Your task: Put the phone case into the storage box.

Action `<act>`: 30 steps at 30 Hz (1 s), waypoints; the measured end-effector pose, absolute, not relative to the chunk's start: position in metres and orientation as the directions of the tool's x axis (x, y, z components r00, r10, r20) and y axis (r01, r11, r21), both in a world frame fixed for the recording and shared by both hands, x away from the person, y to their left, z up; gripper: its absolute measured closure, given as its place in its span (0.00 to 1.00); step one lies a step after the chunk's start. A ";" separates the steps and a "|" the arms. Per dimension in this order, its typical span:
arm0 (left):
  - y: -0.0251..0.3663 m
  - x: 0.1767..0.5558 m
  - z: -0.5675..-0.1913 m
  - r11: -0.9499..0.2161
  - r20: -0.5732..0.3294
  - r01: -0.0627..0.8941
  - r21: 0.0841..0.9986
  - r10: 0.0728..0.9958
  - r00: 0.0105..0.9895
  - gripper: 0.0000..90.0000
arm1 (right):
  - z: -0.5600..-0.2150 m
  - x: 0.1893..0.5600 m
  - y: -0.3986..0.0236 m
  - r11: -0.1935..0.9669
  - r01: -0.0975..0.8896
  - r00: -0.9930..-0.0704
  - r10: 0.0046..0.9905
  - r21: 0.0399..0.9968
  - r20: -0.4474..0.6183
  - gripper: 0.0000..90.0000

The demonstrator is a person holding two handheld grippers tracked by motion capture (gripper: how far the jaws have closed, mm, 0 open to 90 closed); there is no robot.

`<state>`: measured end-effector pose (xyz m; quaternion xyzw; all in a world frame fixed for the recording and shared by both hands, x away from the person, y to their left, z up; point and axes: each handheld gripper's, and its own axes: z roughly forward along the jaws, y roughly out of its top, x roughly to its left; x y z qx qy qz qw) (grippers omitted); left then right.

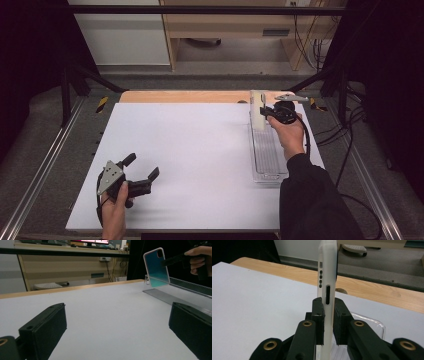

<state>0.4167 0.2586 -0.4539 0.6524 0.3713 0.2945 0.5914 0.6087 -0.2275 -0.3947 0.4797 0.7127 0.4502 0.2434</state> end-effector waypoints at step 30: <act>0.257 0.416 -0.453 -0.013 -0.060 0.128 0.992 0.830 0.554 0.01 | -0.402 0.609 -0.224 0.152 0.512 -0.409 0.909 0.846 0.084 0.90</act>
